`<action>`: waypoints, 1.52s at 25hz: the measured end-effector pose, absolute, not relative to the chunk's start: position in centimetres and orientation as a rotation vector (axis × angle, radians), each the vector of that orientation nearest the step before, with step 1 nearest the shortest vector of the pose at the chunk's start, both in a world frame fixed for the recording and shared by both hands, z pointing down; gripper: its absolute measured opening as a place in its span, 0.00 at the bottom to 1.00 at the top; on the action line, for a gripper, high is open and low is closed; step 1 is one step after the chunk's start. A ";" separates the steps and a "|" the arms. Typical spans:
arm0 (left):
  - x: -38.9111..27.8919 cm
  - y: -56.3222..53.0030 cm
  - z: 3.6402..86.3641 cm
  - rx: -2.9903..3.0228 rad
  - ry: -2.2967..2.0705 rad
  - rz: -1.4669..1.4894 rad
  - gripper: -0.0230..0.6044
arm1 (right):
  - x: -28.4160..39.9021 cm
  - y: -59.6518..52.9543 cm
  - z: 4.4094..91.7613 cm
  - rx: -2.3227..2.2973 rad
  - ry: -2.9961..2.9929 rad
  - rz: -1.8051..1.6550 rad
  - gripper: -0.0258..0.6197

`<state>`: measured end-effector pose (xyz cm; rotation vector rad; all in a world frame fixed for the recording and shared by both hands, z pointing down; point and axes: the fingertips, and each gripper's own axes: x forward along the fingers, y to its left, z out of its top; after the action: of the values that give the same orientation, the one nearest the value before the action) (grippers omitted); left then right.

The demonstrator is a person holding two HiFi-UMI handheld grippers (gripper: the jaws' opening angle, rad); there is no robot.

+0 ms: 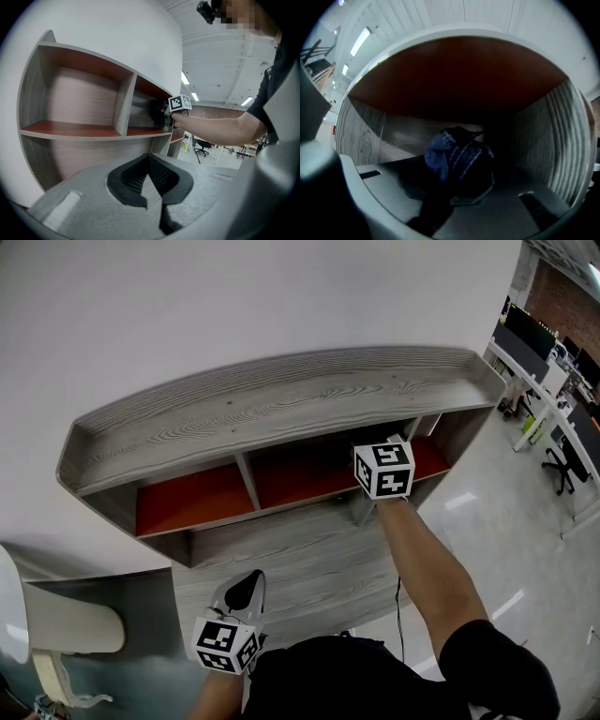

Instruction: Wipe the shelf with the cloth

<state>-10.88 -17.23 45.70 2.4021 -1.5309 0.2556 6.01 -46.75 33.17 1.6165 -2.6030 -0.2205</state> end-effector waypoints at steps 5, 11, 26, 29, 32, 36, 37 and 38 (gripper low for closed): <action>-11.4 -17.0 45.7 2.392 -1.543 0.254 0.05 | 4.7 -44.6 32.7 1.571 -2.724 -0.179 0.16; -11.8 -16.9 45.7 2.377 -1.549 0.243 0.05 | 0.4 -41.6 33.9 1.417 -2.843 -0.084 0.16; -13.5 -15.2 46.0 2.315 -1.623 0.223 0.05 | -11.2 -38.7 38.8 1.041 -2.836 -0.045 0.16; -14.1 -14.8 46.0 2.294 -1.643 0.216 0.05 | -12.0 -39.0 38.8 1.035 -2.835 -0.039 0.16; -14.5 -14.6 46.1 2.279 -1.659 0.210 0.05 | -12.7 -39.1 38.9 1.023 -2.836 -0.042 0.16; -14.7 -14.5 46.1 2.274 -1.665 0.205 0.05 | -13.3 -39.2 39.0 1.018 -2.829 -0.048 0.16; -14.8 -14.5 46.1 2.272 -1.667 0.205 0.05 | -13.3 -39.3 39.0 1.019 -2.828 -0.047 0.16; -14.9 -14.5 46.1 2.271 -1.669 0.206 0.05 | -13.4 -39.3 39.1 1.021 -2.828 -0.047 0.16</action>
<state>-14.87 -14.49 46.05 2.2711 -1.6694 0.2060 -13.35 -39.33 39.06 1.0206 -2.8277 -0.0473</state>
